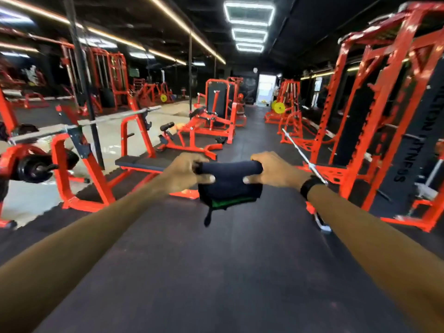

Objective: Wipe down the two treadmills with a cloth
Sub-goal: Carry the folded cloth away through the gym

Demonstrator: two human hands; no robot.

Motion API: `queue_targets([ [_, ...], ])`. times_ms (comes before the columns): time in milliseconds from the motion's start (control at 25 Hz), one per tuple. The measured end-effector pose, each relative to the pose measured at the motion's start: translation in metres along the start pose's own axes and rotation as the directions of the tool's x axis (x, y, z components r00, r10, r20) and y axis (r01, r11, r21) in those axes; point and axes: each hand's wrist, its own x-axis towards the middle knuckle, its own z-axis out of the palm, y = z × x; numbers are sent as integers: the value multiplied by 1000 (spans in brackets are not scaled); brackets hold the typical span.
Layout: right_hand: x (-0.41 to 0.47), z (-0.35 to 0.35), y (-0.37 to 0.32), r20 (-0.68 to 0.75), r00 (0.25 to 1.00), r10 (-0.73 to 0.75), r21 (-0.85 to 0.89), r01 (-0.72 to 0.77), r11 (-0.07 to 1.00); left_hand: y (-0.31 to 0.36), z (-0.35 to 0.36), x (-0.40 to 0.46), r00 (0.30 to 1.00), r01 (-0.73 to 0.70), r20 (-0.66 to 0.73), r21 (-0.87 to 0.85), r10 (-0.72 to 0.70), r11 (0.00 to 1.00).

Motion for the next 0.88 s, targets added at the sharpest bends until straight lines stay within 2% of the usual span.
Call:
queue_targets([
  [80, 73, -5, 24, -2, 1000, -4, 10, 4, 1000, -31, -21, 72, 999, 6, -51, 39, -4, 999],
  [200, 173, 18, 71, -62, 994, -92, 58, 95, 994, -99, -34, 178, 991, -23, -134, -19, 21, 1000],
  [320, 267, 44, 127, -19, 994, -108, 54, 109, 993, -159, -33, 265, 993, -3, -118, 39, 7, 999],
  [400, 332, 45, 168, 13, 998, -66, 37, 65, 997, -192, -34, 330, 993, 40, -112, 53, -34, 998],
  [520, 410, 48, 232, -18, 999, -48, 75, 49, 996, -232, -23, 424, 992, 67, -112, 47, -62, 997],
  [680, 498, 97, 323, 25, 999, -31, 127, 28, 992, -307, 13, 516, 987, 129, -111, 83, -120, 988],
  [880, 621, 145, 442, 122, 991, -57, 136, 40, 990, -397, 55, 649, 988, 152, -7, 142, -153, 978],
])
